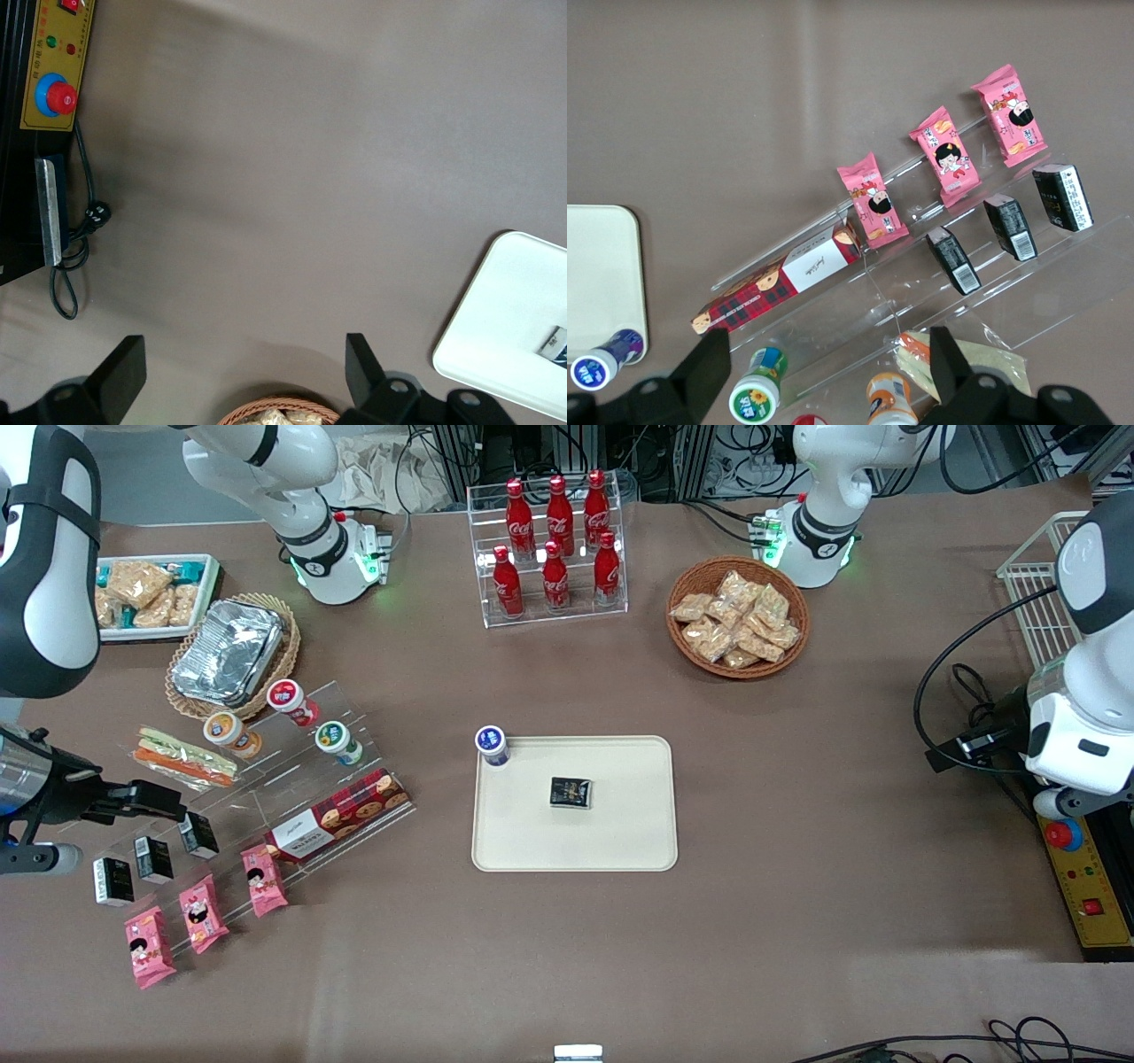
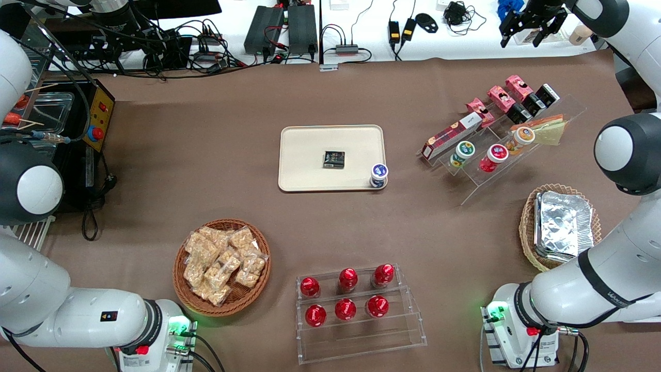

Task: Place sandwich on tray
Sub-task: 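Move the right gripper over the acrylic rack toward the wrapped sandwich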

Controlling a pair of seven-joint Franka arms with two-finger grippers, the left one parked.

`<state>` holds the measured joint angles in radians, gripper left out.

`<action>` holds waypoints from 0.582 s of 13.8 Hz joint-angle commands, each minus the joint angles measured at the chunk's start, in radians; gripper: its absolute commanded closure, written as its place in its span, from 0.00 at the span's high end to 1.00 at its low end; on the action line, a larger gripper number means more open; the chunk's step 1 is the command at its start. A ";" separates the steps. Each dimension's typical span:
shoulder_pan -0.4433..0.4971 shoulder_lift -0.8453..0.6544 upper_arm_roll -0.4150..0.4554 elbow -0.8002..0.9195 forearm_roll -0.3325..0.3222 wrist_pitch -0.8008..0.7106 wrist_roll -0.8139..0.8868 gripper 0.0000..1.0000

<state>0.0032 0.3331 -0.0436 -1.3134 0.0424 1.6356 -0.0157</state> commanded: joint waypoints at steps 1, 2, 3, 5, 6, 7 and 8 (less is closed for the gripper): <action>-0.008 -0.016 0.002 -0.004 -0.001 -0.010 0.014 1.00; -0.008 -0.014 0.002 -0.004 -0.003 -0.010 0.014 1.00; -0.008 -0.016 0.004 -0.003 -0.003 -0.010 0.014 1.00; -0.008 -0.014 0.004 -0.004 -0.003 -0.008 0.014 1.00; -0.008 -0.014 0.004 -0.004 -0.001 -0.010 0.014 1.00; -0.006 -0.016 0.002 -0.006 -0.001 -0.011 0.017 1.00; -0.006 -0.034 0.002 -0.010 -0.001 -0.025 0.020 1.00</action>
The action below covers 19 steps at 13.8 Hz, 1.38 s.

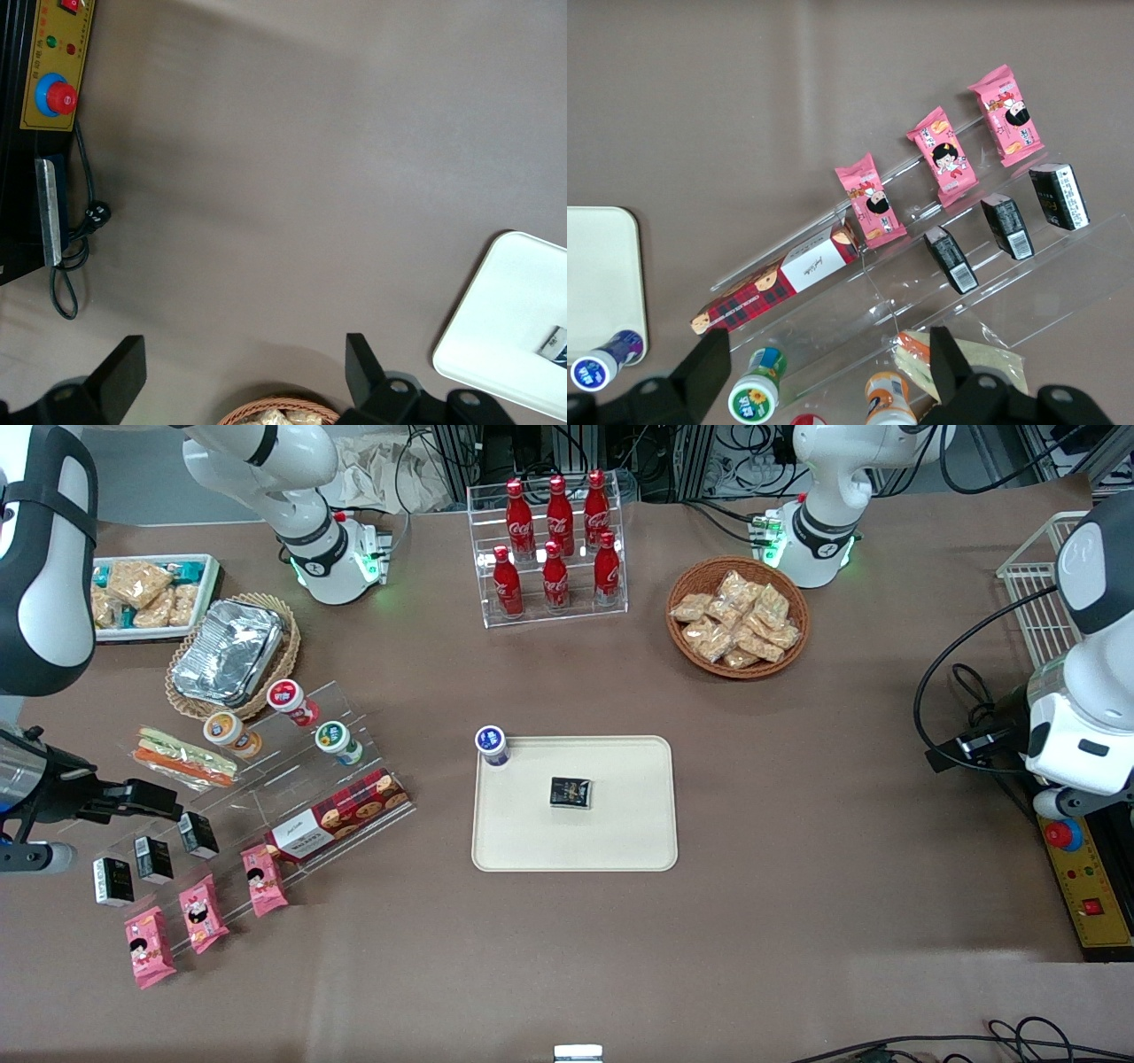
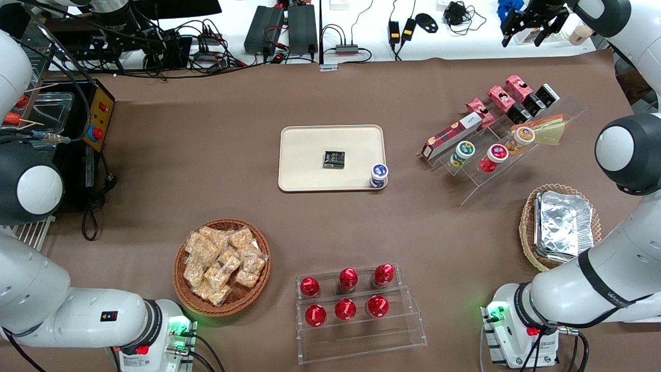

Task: Place sandwich on tray
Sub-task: 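Move the right gripper over the acrylic rack toward the wrapped sandwich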

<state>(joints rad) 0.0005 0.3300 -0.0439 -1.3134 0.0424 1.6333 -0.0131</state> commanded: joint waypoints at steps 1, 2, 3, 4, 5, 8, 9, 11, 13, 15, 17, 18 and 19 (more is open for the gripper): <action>-0.005 -0.045 0.002 -0.021 -0.001 -0.044 0.031 1.00; -0.008 -0.054 0.001 -0.027 -0.003 -0.055 0.035 1.00; -0.025 -0.071 -0.001 -0.058 -0.006 -0.059 0.033 1.00; -0.036 -0.100 -0.001 -0.100 -0.009 -0.044 0.033 1.00; -0.046 -0.117 -0.001 -0.118 -0.010 -0.041 0.024 1.00; -0.109 -0.129 0.002 -0.133 -0.009 -0.084 -0.008 1.00; -0.114 -0.132 0.002 -0.135 -0.007 -0.088 -0.013 1.00; -0.144 -0.132 0.001 -0.139 -0.007 -0.117 -0.025 1.00; -0.148 -0.137 0.002 -0.139 -0.003 -0.136 -0.025 1.00; -0.137 -0.144 0.007 -0.129 0.000 -0.154 0.010 1.00; -0.114 -0.160 0.013 -0.129 -0.001 -0.159 0.089 1.00; -0.105 -0.160 0.012 -0.129 -0.001 -0.150 0.091 1.00; -0.103 -0.161 0.013 -0.129 0.000 -0.145 0.093 1.00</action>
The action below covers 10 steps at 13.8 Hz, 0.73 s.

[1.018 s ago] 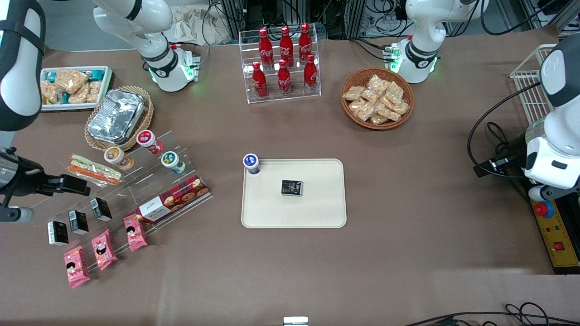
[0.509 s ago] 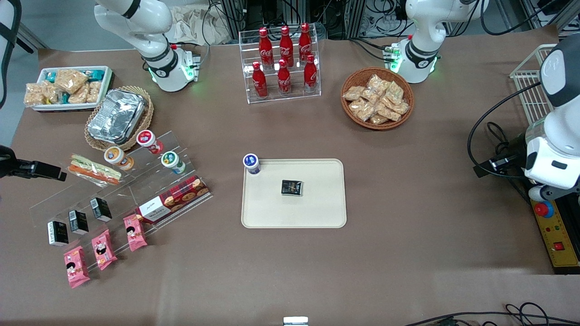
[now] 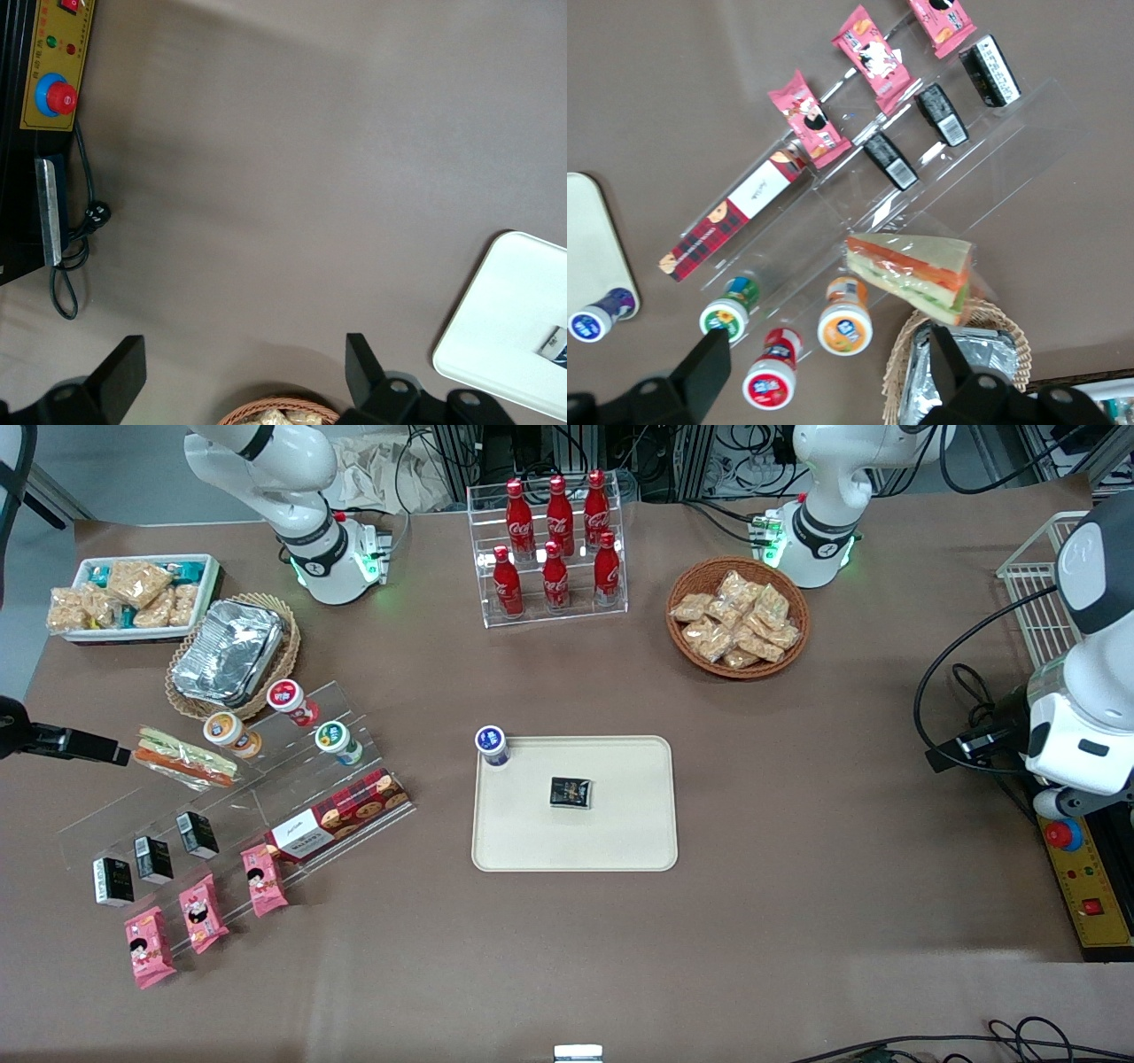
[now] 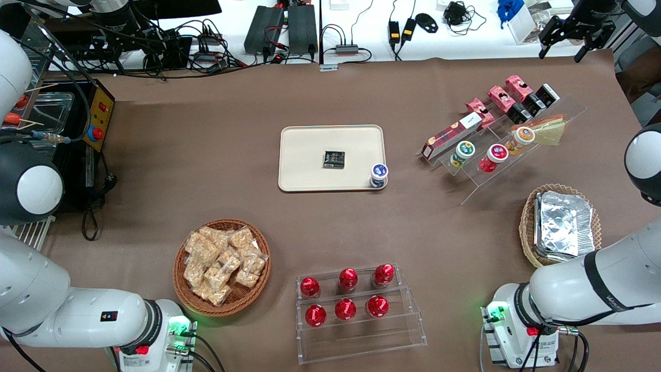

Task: Place sandwich on tray
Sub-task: 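Move the right gripper over the acrylic rack toward the wrapped sandwich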

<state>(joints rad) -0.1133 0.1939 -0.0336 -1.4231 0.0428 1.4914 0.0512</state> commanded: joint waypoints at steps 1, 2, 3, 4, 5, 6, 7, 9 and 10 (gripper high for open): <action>0.011 -0.025 0.001 -0.019 -0.001 0.004 0.033 1.00; 0.006 -0.022 0.000 -0.020 0.003 0.000 0.042 1.00; -0.002 -0.021 0.000 -0.020 0.021 -0.005 0.044 1.00; -0.002 -0.021 -0.005 -0.023 0.029 0.001 0.048 1.00; -0.006 -0.021 -0.008 -0.025 0.031 -0.006 0.080 1.00; -0.017 -0.024 -0.009 -0.027 0.031 -0.016 0.187 1.00; -0.040 -0.021 -0.009 -0.028 0.029 -0.038 0.293 1.00; -0.042 -0.004 -0.009 -0.028 0.019 -0.017 0.367 1.00; -0.045 -0.001 -0.009 -0.030 0.017 -0.004 0.441 1.00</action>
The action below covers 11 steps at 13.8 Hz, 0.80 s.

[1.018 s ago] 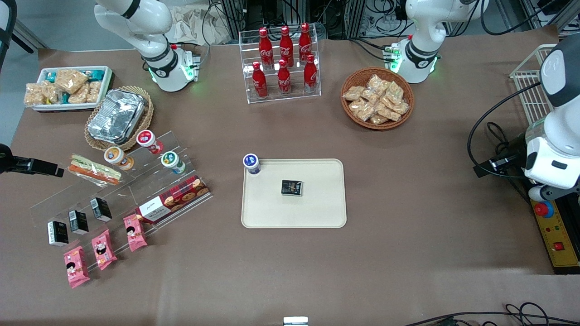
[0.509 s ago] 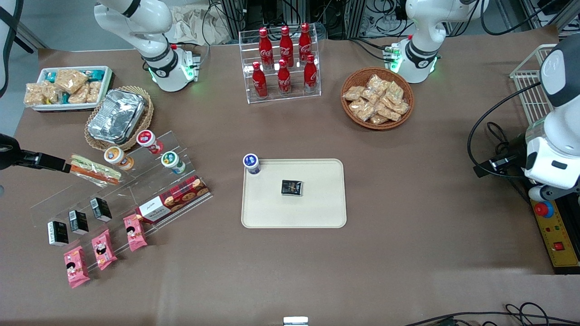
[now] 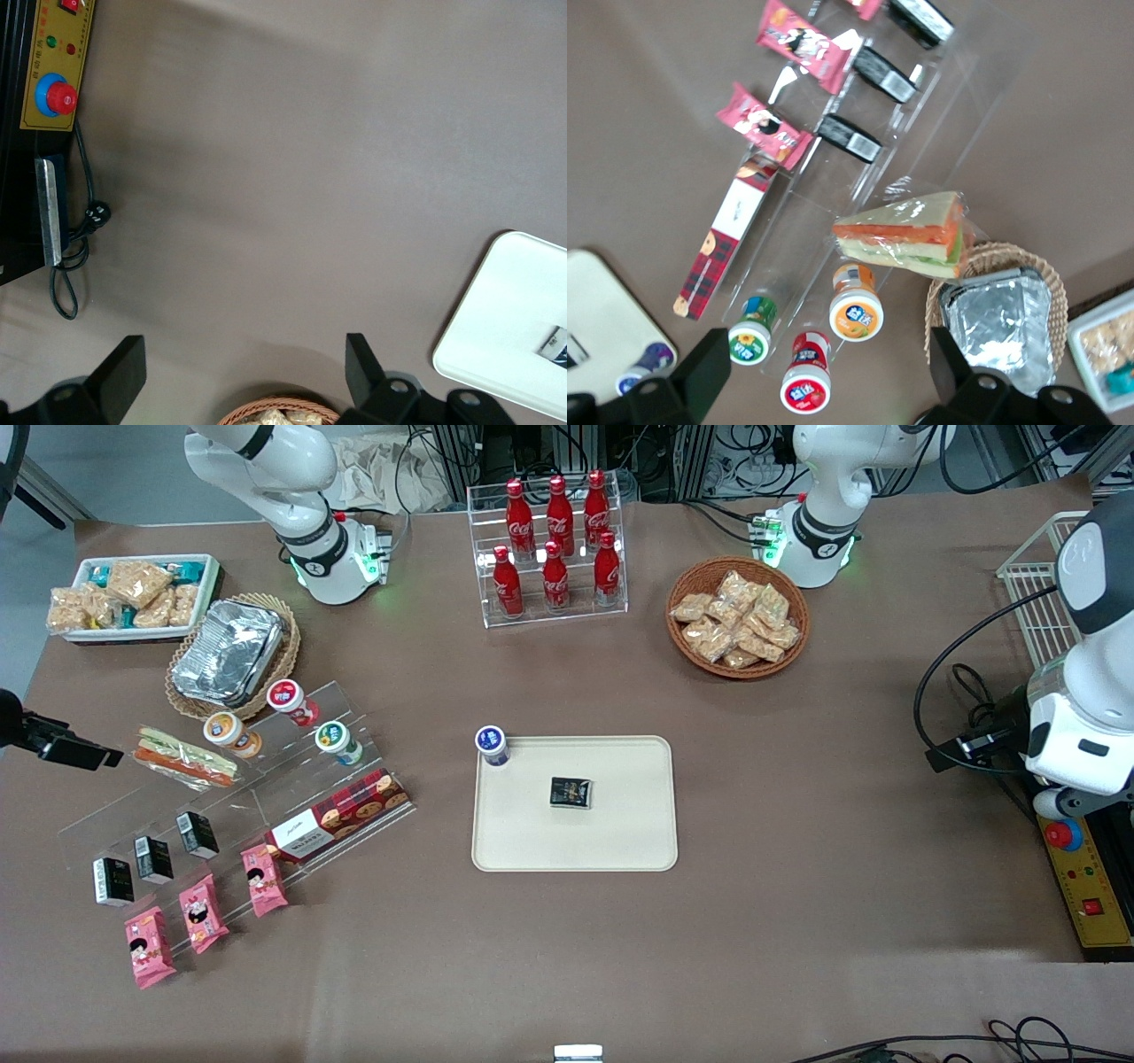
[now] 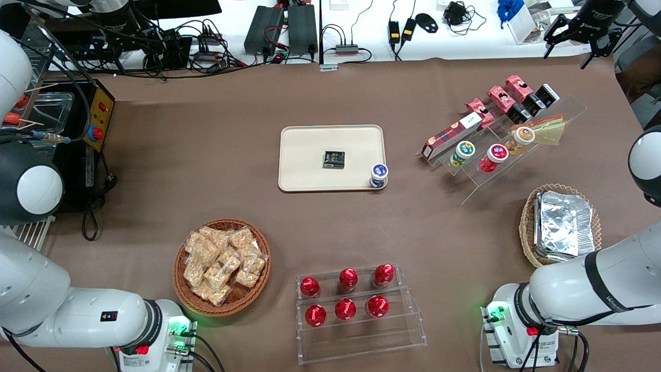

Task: Place sandwich on tray
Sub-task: 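Move the right gripper over the acrylic rack toward the wrapped sandwich, then lower the right gripper onto the wrapped triangular sandwich and close on it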

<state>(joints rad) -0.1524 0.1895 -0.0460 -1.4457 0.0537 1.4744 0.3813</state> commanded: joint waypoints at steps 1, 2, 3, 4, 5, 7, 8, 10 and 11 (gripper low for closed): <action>-0.001 0.011 0.003 -0.012 0.000 0.032 0.245 1.00; 0.007 0.016 0.003 -0.036 -0.018 0.050 0.363 1.00; 0.005 0.018 0.005 -0.059 -0.044 0.063 0.420 1.00; -0.002 0.018 0.005 -0.074 -0.045 0.069 0.441 1.00; -0.004 0.013 0.005 -0.094 -0.041 0.081 0.455 1.00; -0.006 -0.034 0.005 -0.197 -0.041 0.134 0.513 1.00; -0.006 -0.070 0.003 -0.264 -0.040 0.180 0.536 1.00; -0.033 -0.078 0.003 -0.320 -0.037 0.210 0.603 1.00; -0.035 -0.076 0.003 -0.335 -0.037 0.219 0.608 1.00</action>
<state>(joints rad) -0.1651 0.1670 -0.0488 -1.6902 0.0246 1.6489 0.9487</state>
